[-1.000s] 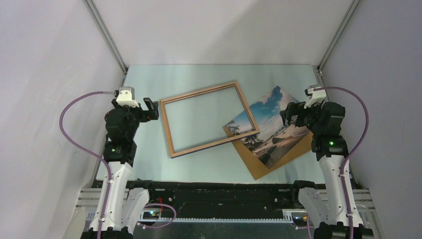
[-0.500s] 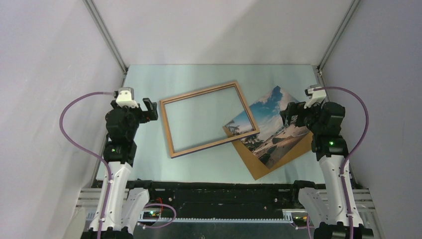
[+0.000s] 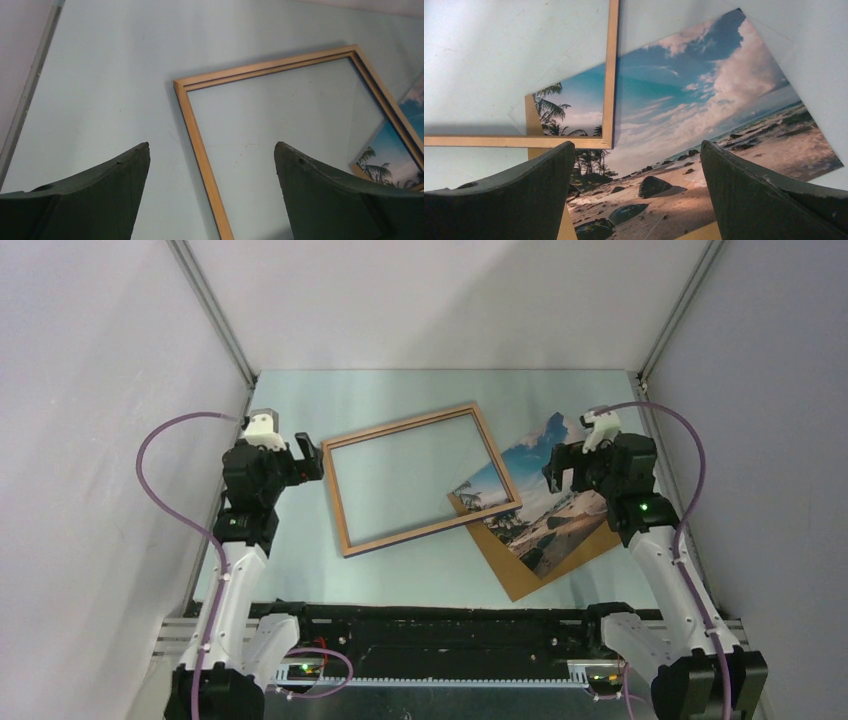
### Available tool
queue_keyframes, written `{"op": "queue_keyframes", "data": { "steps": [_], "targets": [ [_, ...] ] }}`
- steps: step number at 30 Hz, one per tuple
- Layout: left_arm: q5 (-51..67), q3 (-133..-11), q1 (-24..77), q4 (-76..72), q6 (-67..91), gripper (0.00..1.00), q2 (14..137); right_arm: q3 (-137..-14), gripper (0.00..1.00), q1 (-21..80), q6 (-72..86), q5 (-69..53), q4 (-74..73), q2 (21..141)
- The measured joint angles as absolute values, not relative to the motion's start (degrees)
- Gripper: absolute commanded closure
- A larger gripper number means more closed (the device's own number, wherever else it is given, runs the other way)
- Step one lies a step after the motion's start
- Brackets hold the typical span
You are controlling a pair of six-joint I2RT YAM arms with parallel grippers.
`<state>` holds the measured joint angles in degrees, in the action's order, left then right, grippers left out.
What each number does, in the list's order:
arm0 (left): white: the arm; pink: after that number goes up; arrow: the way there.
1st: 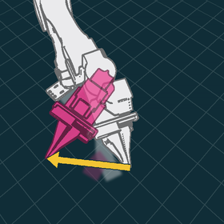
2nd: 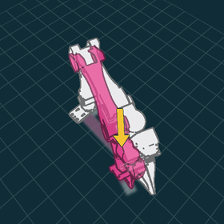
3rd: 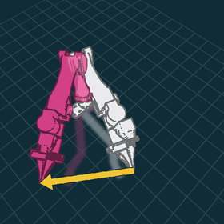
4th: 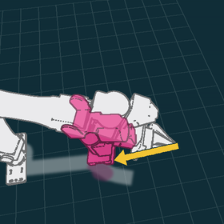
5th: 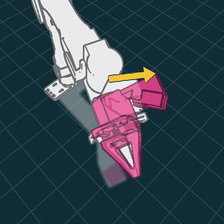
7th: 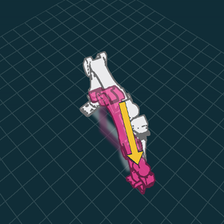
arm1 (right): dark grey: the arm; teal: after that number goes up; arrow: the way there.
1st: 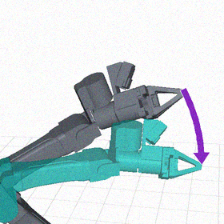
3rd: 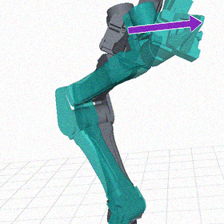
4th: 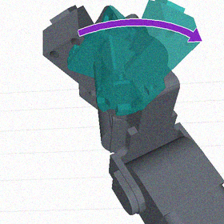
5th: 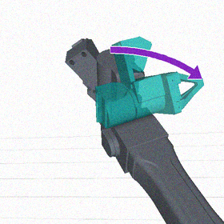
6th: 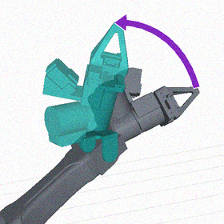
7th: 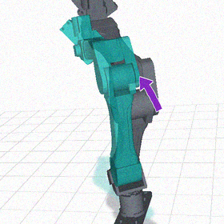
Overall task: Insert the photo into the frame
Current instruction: Adjust the photo frame at the center of the board.
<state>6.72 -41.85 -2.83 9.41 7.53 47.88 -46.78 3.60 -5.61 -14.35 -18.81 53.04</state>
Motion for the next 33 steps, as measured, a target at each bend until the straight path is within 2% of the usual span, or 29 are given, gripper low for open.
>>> {"op": "queue_keyframes", "data": {
  "steps": [9, 21, 28, 33],
  "targets": [
    [6.61, -44.51, -1.32, 13.41, 3.60, 0.02, 54.00, -47.83, 0.00, 9.52, -6.22, -11.31, -17.15, 59.29],
    [0.58, -44.60, 14.04, 16.71, -8.16, 0.02, 59.57, -47.94, 0.00, 15.81, -8.95, -9.34, -17.17, 66.92],
    [-0.78, -44.60, 14.41, 18.52, -11.18, 0.02, 61.49, -50.24, 0.12, 18.70, -10.15, -8.16, -15.94, 73.97],
    [2.66, -44.56, 16.27, 20.36, -14.17, 0.02, 61.49, -54.48, 0.21, 18.96, -9.04, -7.97, -14.61, 84.12]
  ]
}}
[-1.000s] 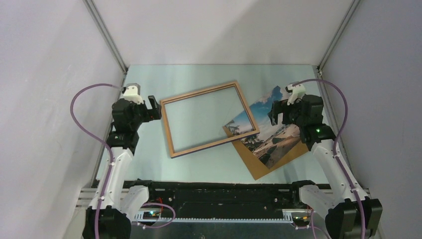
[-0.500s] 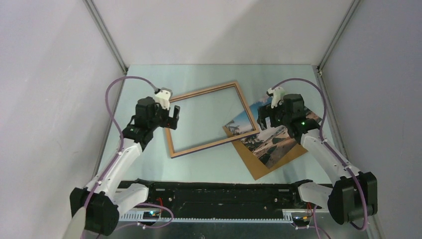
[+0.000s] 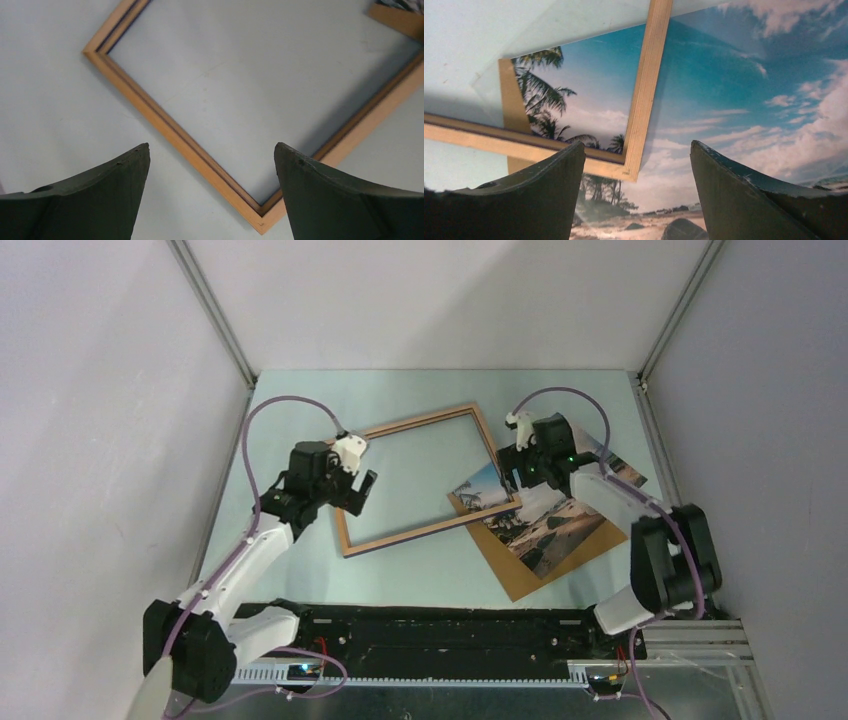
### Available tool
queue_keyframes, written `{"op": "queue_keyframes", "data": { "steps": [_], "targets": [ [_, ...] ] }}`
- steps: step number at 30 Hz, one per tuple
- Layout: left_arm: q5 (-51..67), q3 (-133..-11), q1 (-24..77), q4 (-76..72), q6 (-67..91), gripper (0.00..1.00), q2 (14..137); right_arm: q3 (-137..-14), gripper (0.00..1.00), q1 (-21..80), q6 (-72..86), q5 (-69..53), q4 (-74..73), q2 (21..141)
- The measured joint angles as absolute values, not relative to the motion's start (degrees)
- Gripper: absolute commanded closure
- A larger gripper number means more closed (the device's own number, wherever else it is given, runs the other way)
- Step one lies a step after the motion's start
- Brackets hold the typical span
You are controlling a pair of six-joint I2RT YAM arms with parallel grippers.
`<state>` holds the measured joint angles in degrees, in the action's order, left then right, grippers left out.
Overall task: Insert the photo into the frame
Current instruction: Adjust the photo frame at the center of the board.
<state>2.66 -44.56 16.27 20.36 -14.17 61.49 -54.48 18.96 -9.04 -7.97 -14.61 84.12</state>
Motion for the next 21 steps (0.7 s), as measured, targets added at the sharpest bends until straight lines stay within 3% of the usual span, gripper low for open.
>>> {"op": "queue_keyframes", "data": {
  "steps": [8, 21],
  "targets": [
    [6.26, -43.57, 26.11, 23.24, -18.37, 0.02, 64.27, -59.90, 0.21, 19.03, -7.27, -8.69, -15.33, 94.43],
    [5.96, -48.53, 41.15, 25.34, -19.59, 0.02, 82.46, -60.31, 0.20, 11.84, -7.66, -14.35, -23.77, 85.73]
  ]
}}
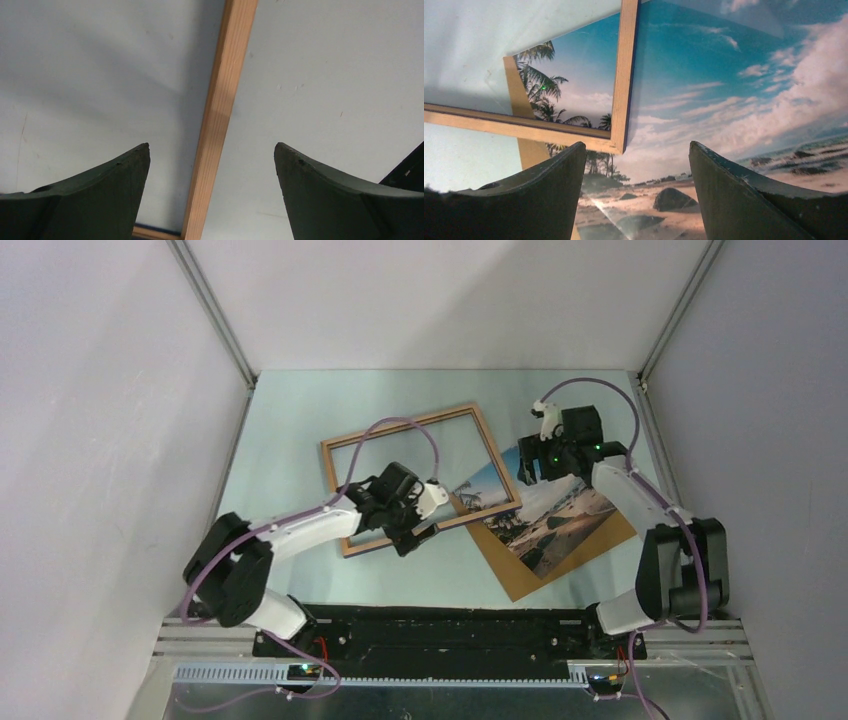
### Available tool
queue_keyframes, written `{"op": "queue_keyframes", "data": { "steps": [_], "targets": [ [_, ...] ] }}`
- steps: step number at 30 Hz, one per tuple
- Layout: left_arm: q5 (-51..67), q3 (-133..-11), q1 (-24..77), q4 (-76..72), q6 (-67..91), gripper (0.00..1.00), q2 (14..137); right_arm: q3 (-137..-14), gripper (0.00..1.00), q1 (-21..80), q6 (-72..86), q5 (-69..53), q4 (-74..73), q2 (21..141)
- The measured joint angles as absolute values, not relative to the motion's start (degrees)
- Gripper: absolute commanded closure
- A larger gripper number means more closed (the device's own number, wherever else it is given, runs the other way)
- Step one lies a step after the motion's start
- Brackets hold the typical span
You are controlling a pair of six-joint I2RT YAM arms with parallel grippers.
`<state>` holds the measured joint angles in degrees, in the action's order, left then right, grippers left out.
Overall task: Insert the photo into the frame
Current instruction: Adjust the photo frame at the center of the board.
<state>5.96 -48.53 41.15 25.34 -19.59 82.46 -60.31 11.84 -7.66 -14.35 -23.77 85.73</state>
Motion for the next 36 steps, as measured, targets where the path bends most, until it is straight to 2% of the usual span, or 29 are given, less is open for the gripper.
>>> {"op": "queue_keyframes", "data": {
  "steps": [13, 21, 25, 32, 36],
  "targets": [
    [4.54, -57.63, 46.37, 25.04, -18.65, 0.15, 97.19, -56.25, 0.20, 6.76, -8.71, -17.30, -26.30, 73.71],
    [4.71, -59.59, 46.37, 25.15, -17.28, 0.23, 99.85, -52.56, 0.20, 5.04, -8.84, -19.00, -26.35, 68.62],
    [4.86, -60.25, 46.37, 24.99, -15.64, 0.32, 100.55, -52.27, 0.20, 3.68, -8.84, -20.23, -26.22, 67.00],
    [5.13, -60.58, 46.39, 24.64, -12.75, 0.57, 101.14, -51.13, 0.20, 1.28, -8.78, -22.22, -26.02, 66.13],
    [4.89, -60.58, 46.39, 24.45, -11.20, 0.66, 101.21, -50.94, 0.20, 0.54, -8.67, -23.11, -25.96, 65.52]
  ]
}}
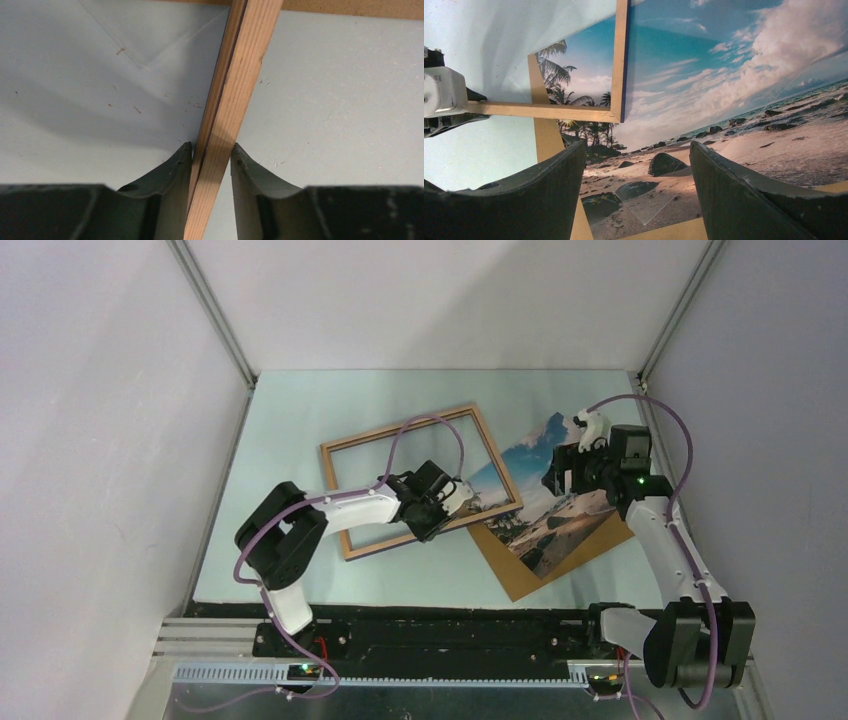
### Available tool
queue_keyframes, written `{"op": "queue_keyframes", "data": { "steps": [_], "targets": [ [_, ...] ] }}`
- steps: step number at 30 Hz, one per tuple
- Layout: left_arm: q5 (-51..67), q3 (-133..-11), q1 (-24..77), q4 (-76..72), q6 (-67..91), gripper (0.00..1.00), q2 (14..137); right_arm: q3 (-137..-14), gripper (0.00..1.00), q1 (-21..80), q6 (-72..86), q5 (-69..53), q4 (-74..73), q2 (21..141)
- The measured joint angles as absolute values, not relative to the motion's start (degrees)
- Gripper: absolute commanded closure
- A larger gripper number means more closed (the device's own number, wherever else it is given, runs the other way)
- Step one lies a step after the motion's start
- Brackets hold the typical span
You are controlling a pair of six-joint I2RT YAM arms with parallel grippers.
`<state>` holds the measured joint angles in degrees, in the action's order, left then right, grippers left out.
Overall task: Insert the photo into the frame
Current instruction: Adjust the photo frame at the center of the board.
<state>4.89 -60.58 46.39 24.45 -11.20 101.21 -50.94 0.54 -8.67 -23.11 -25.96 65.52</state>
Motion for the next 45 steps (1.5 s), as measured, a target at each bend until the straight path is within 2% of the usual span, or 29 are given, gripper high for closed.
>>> {"op": "queue_keyframes", "data": {
  "steps": [3, 11, 30, 45],
  "targets": [
    [4.93, -60.58, 46.37, 24.40, -10.44, 0.72, 101.23, -50.61, 0.20, -0.38, -8.64, -23.94, -25.85, 64.88],
    [5.72, -60.66, 45.56, 24.34, -9.78, 0.99, 101.23, -50.46, 0.20, -1.85, -8.64, -24.99, -25.85, 64.58],
    [9.37, -60.80, 31.33, 24.82, 4.19, 1.00, 100.64, -50.46, 0.20, -2.00, -8.64, -25.54, -25.85, 65.39],
    [14.24, -67.92, 25.30, 24.23, 20.36, 1.00, 107.68, -50.46, 0.20, -2.00, -8.71, -25.34, -25.85, 65.89]
  ]
}}
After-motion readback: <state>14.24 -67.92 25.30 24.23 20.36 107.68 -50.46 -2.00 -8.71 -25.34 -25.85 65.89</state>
